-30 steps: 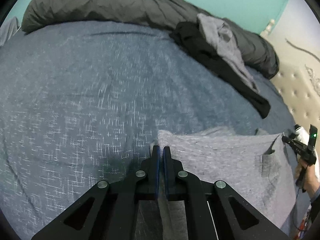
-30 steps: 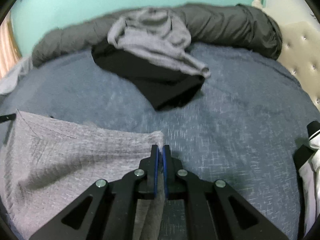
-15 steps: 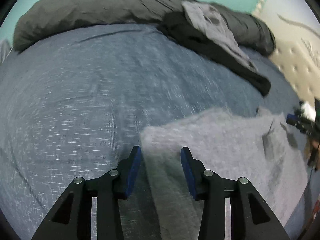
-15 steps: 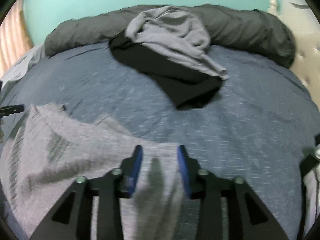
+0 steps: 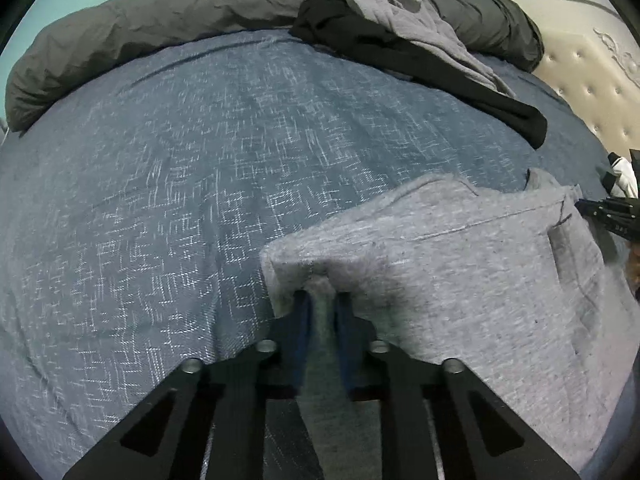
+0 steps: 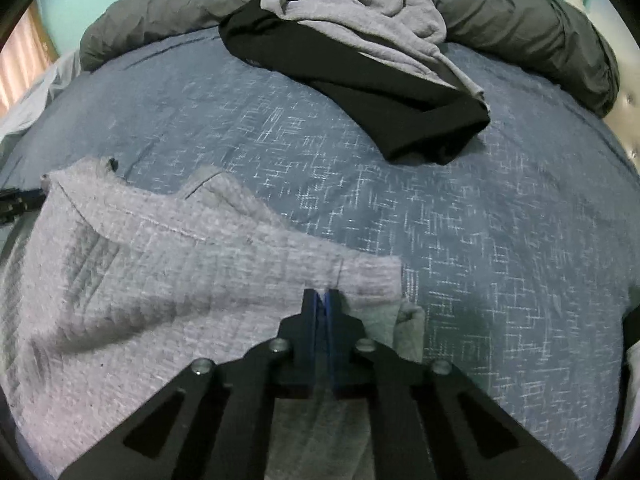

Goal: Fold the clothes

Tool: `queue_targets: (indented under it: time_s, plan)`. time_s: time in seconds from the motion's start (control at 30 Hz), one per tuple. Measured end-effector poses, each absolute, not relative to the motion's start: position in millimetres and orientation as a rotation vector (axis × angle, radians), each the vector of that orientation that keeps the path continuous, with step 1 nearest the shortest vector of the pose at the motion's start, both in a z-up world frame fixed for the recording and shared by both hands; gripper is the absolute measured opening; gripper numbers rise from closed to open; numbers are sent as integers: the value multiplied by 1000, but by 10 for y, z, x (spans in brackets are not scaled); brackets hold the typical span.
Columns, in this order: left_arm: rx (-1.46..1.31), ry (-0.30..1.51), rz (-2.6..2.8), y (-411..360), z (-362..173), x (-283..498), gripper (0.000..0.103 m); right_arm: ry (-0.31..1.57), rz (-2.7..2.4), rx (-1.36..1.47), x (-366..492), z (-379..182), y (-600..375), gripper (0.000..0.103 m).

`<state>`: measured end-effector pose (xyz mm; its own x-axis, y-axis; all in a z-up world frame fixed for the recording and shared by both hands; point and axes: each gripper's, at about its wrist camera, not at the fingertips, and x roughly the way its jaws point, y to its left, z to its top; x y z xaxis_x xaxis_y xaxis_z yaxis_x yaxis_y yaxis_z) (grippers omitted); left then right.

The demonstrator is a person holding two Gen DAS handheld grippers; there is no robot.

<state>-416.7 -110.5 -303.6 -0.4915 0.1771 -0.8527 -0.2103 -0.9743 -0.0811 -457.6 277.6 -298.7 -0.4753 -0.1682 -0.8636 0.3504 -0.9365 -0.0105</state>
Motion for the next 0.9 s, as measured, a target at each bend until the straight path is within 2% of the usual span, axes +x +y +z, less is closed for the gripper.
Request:
queue_targets:
  time_s: [0.13,0.47,0.57,0.63,0.67,0.73,0.9]
  plan:
    - [-1372,-39,2567,-1188,-2880,-4096,7,241,-2500,1298,-4505,-2808,2815,2]
    - [-1265,-506,2563,-1681,-2780,-3994,6,83,-2601,1183,-4387,-2490,3283,2]
    - [-1308,-542,2544,-1694,-2877,-4035,6,80,-2614,1183,-4412,-2497,3277,2]
    - [-1372,-553,2536,-1686,-2972,-4096,11,84,-2615,1185,-4434,-2512,3249,2]
    - [-1375,-527,2561,-1675,-2955,-4091,14,94,-2612,1191,-4439,-2532,3227,2]
    - [-1364,-466,2621,-1661,-2894,-4068,29,105,-2603,1202,-4447,-2572,3188,2]
    - [-1360,-294,2622,-1495,-2845,-4061,29,81,-2592,1212,-4462,-2646,3159,2]
